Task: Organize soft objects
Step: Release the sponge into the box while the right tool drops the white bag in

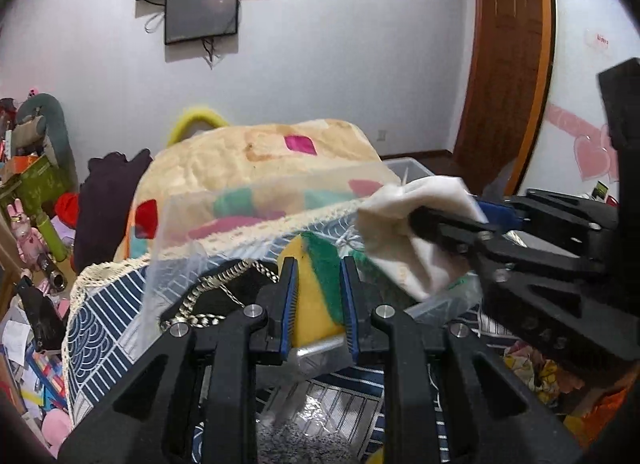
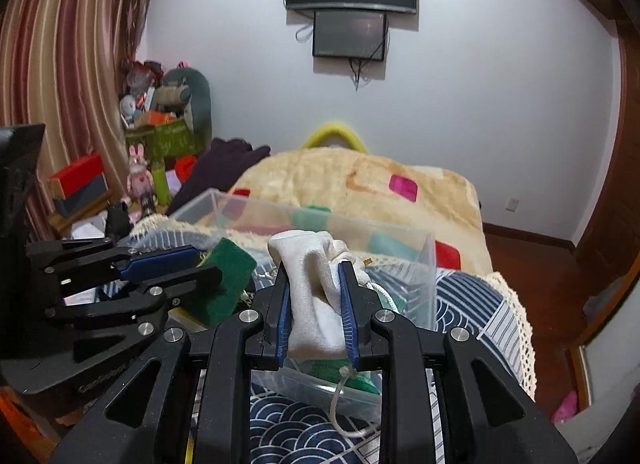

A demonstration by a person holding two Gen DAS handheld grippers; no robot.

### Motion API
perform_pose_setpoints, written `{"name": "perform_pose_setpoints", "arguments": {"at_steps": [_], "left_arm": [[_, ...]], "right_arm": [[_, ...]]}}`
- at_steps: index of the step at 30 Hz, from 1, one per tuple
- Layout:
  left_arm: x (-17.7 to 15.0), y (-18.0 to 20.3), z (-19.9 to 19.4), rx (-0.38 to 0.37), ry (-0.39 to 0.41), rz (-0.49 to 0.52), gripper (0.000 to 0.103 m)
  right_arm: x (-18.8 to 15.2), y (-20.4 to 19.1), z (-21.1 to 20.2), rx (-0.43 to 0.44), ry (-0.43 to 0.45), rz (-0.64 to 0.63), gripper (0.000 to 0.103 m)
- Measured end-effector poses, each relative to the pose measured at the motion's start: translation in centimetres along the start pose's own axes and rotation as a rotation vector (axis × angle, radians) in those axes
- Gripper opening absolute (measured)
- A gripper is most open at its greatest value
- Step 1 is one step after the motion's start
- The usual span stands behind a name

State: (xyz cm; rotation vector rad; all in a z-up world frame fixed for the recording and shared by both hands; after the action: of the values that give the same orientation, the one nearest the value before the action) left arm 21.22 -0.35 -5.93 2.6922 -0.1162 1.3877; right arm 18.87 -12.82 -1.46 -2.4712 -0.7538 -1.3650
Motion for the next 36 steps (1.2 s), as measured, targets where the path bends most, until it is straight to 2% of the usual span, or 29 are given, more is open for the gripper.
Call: {"name": "perform_pose_setpoints", "arguments": {"at_steps": [7, 14, 17, 19, 21, 24, 26, 30, 32, 36], "left_arm": [[-0.1, 0.5, 0.3, 0.014, -0.012, 0.010, 0.021], [-0.3, 0.2, -0.4, 0.009, -0.015, -0.008, 0.026], [-0.2, 0.0, -1.1, 0.002, -0.003, -0.018, 0.031], [-0.1, -0.1, -1.6, 0.002, 0.006, -0.022, 0.036], [-0.1, -0.2, -2.2, 0.002, 0.016, -0.026, 0.038], [0.1, -0.4, -3.4, 0.000, 0.037, -0.036, 0.041], [0.2, -0.6, -4.2, -0.007, 0.053, -0.051, 0.049], [0.4, -0.9, -6.6, -0.002, 0.105, -0.066, 0.054], [0.3, -1.0, -7.7, 0.006, 0.127, -0.070, 0.061], [-0.3, -1.1, -9.5, 0.020, 0.153, -0.078, 0.065]], "right_arm": [[-1.2, 0.0, 1.9, -0.003, -0.096, -0.010, 0.020], [-1.0, 0.4, 1.0, -0.005, -0.092, 0.001, 0.024], [-0.7, 0.6, 0.3, -0.004, -0.076, 0.010, 0.028], [-0.4, 0.8, -0.2, -0.003, -0.059, 0.015, 0.039], [-0.1, 0.8, -1.0, -0.005, -0.036, 0.016, 0.046], [0.2, 0.8, -1.9, -0.008, -0.010, 0.018, 0.047], [0.4, 1.0, -2.5, -0.003, 0.007, 0.024, 0.048], [0.8, 1.1, -4.1, -0.004, 0.050, 0.030, 0.055], [0.9, 1.1, -5.0, -0.008, 0.073, 0.029, 0.056], [0.6, 1.0, -6.5, -0.005, 0.107, 0.029, 0.060]]}}
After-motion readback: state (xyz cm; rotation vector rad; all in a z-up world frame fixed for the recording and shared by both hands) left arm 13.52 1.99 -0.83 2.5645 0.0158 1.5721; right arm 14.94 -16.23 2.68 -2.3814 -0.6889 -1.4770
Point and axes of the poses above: each gripper's, at about its wrist camera, not at the fingertips, and z roughly the way its jaws point, y to its right, x to its top, the point moved 2 cm from there along z, roughly the way its jaws point, and after that the axes turned 2 degrees about -x, right-handed, at the moved point
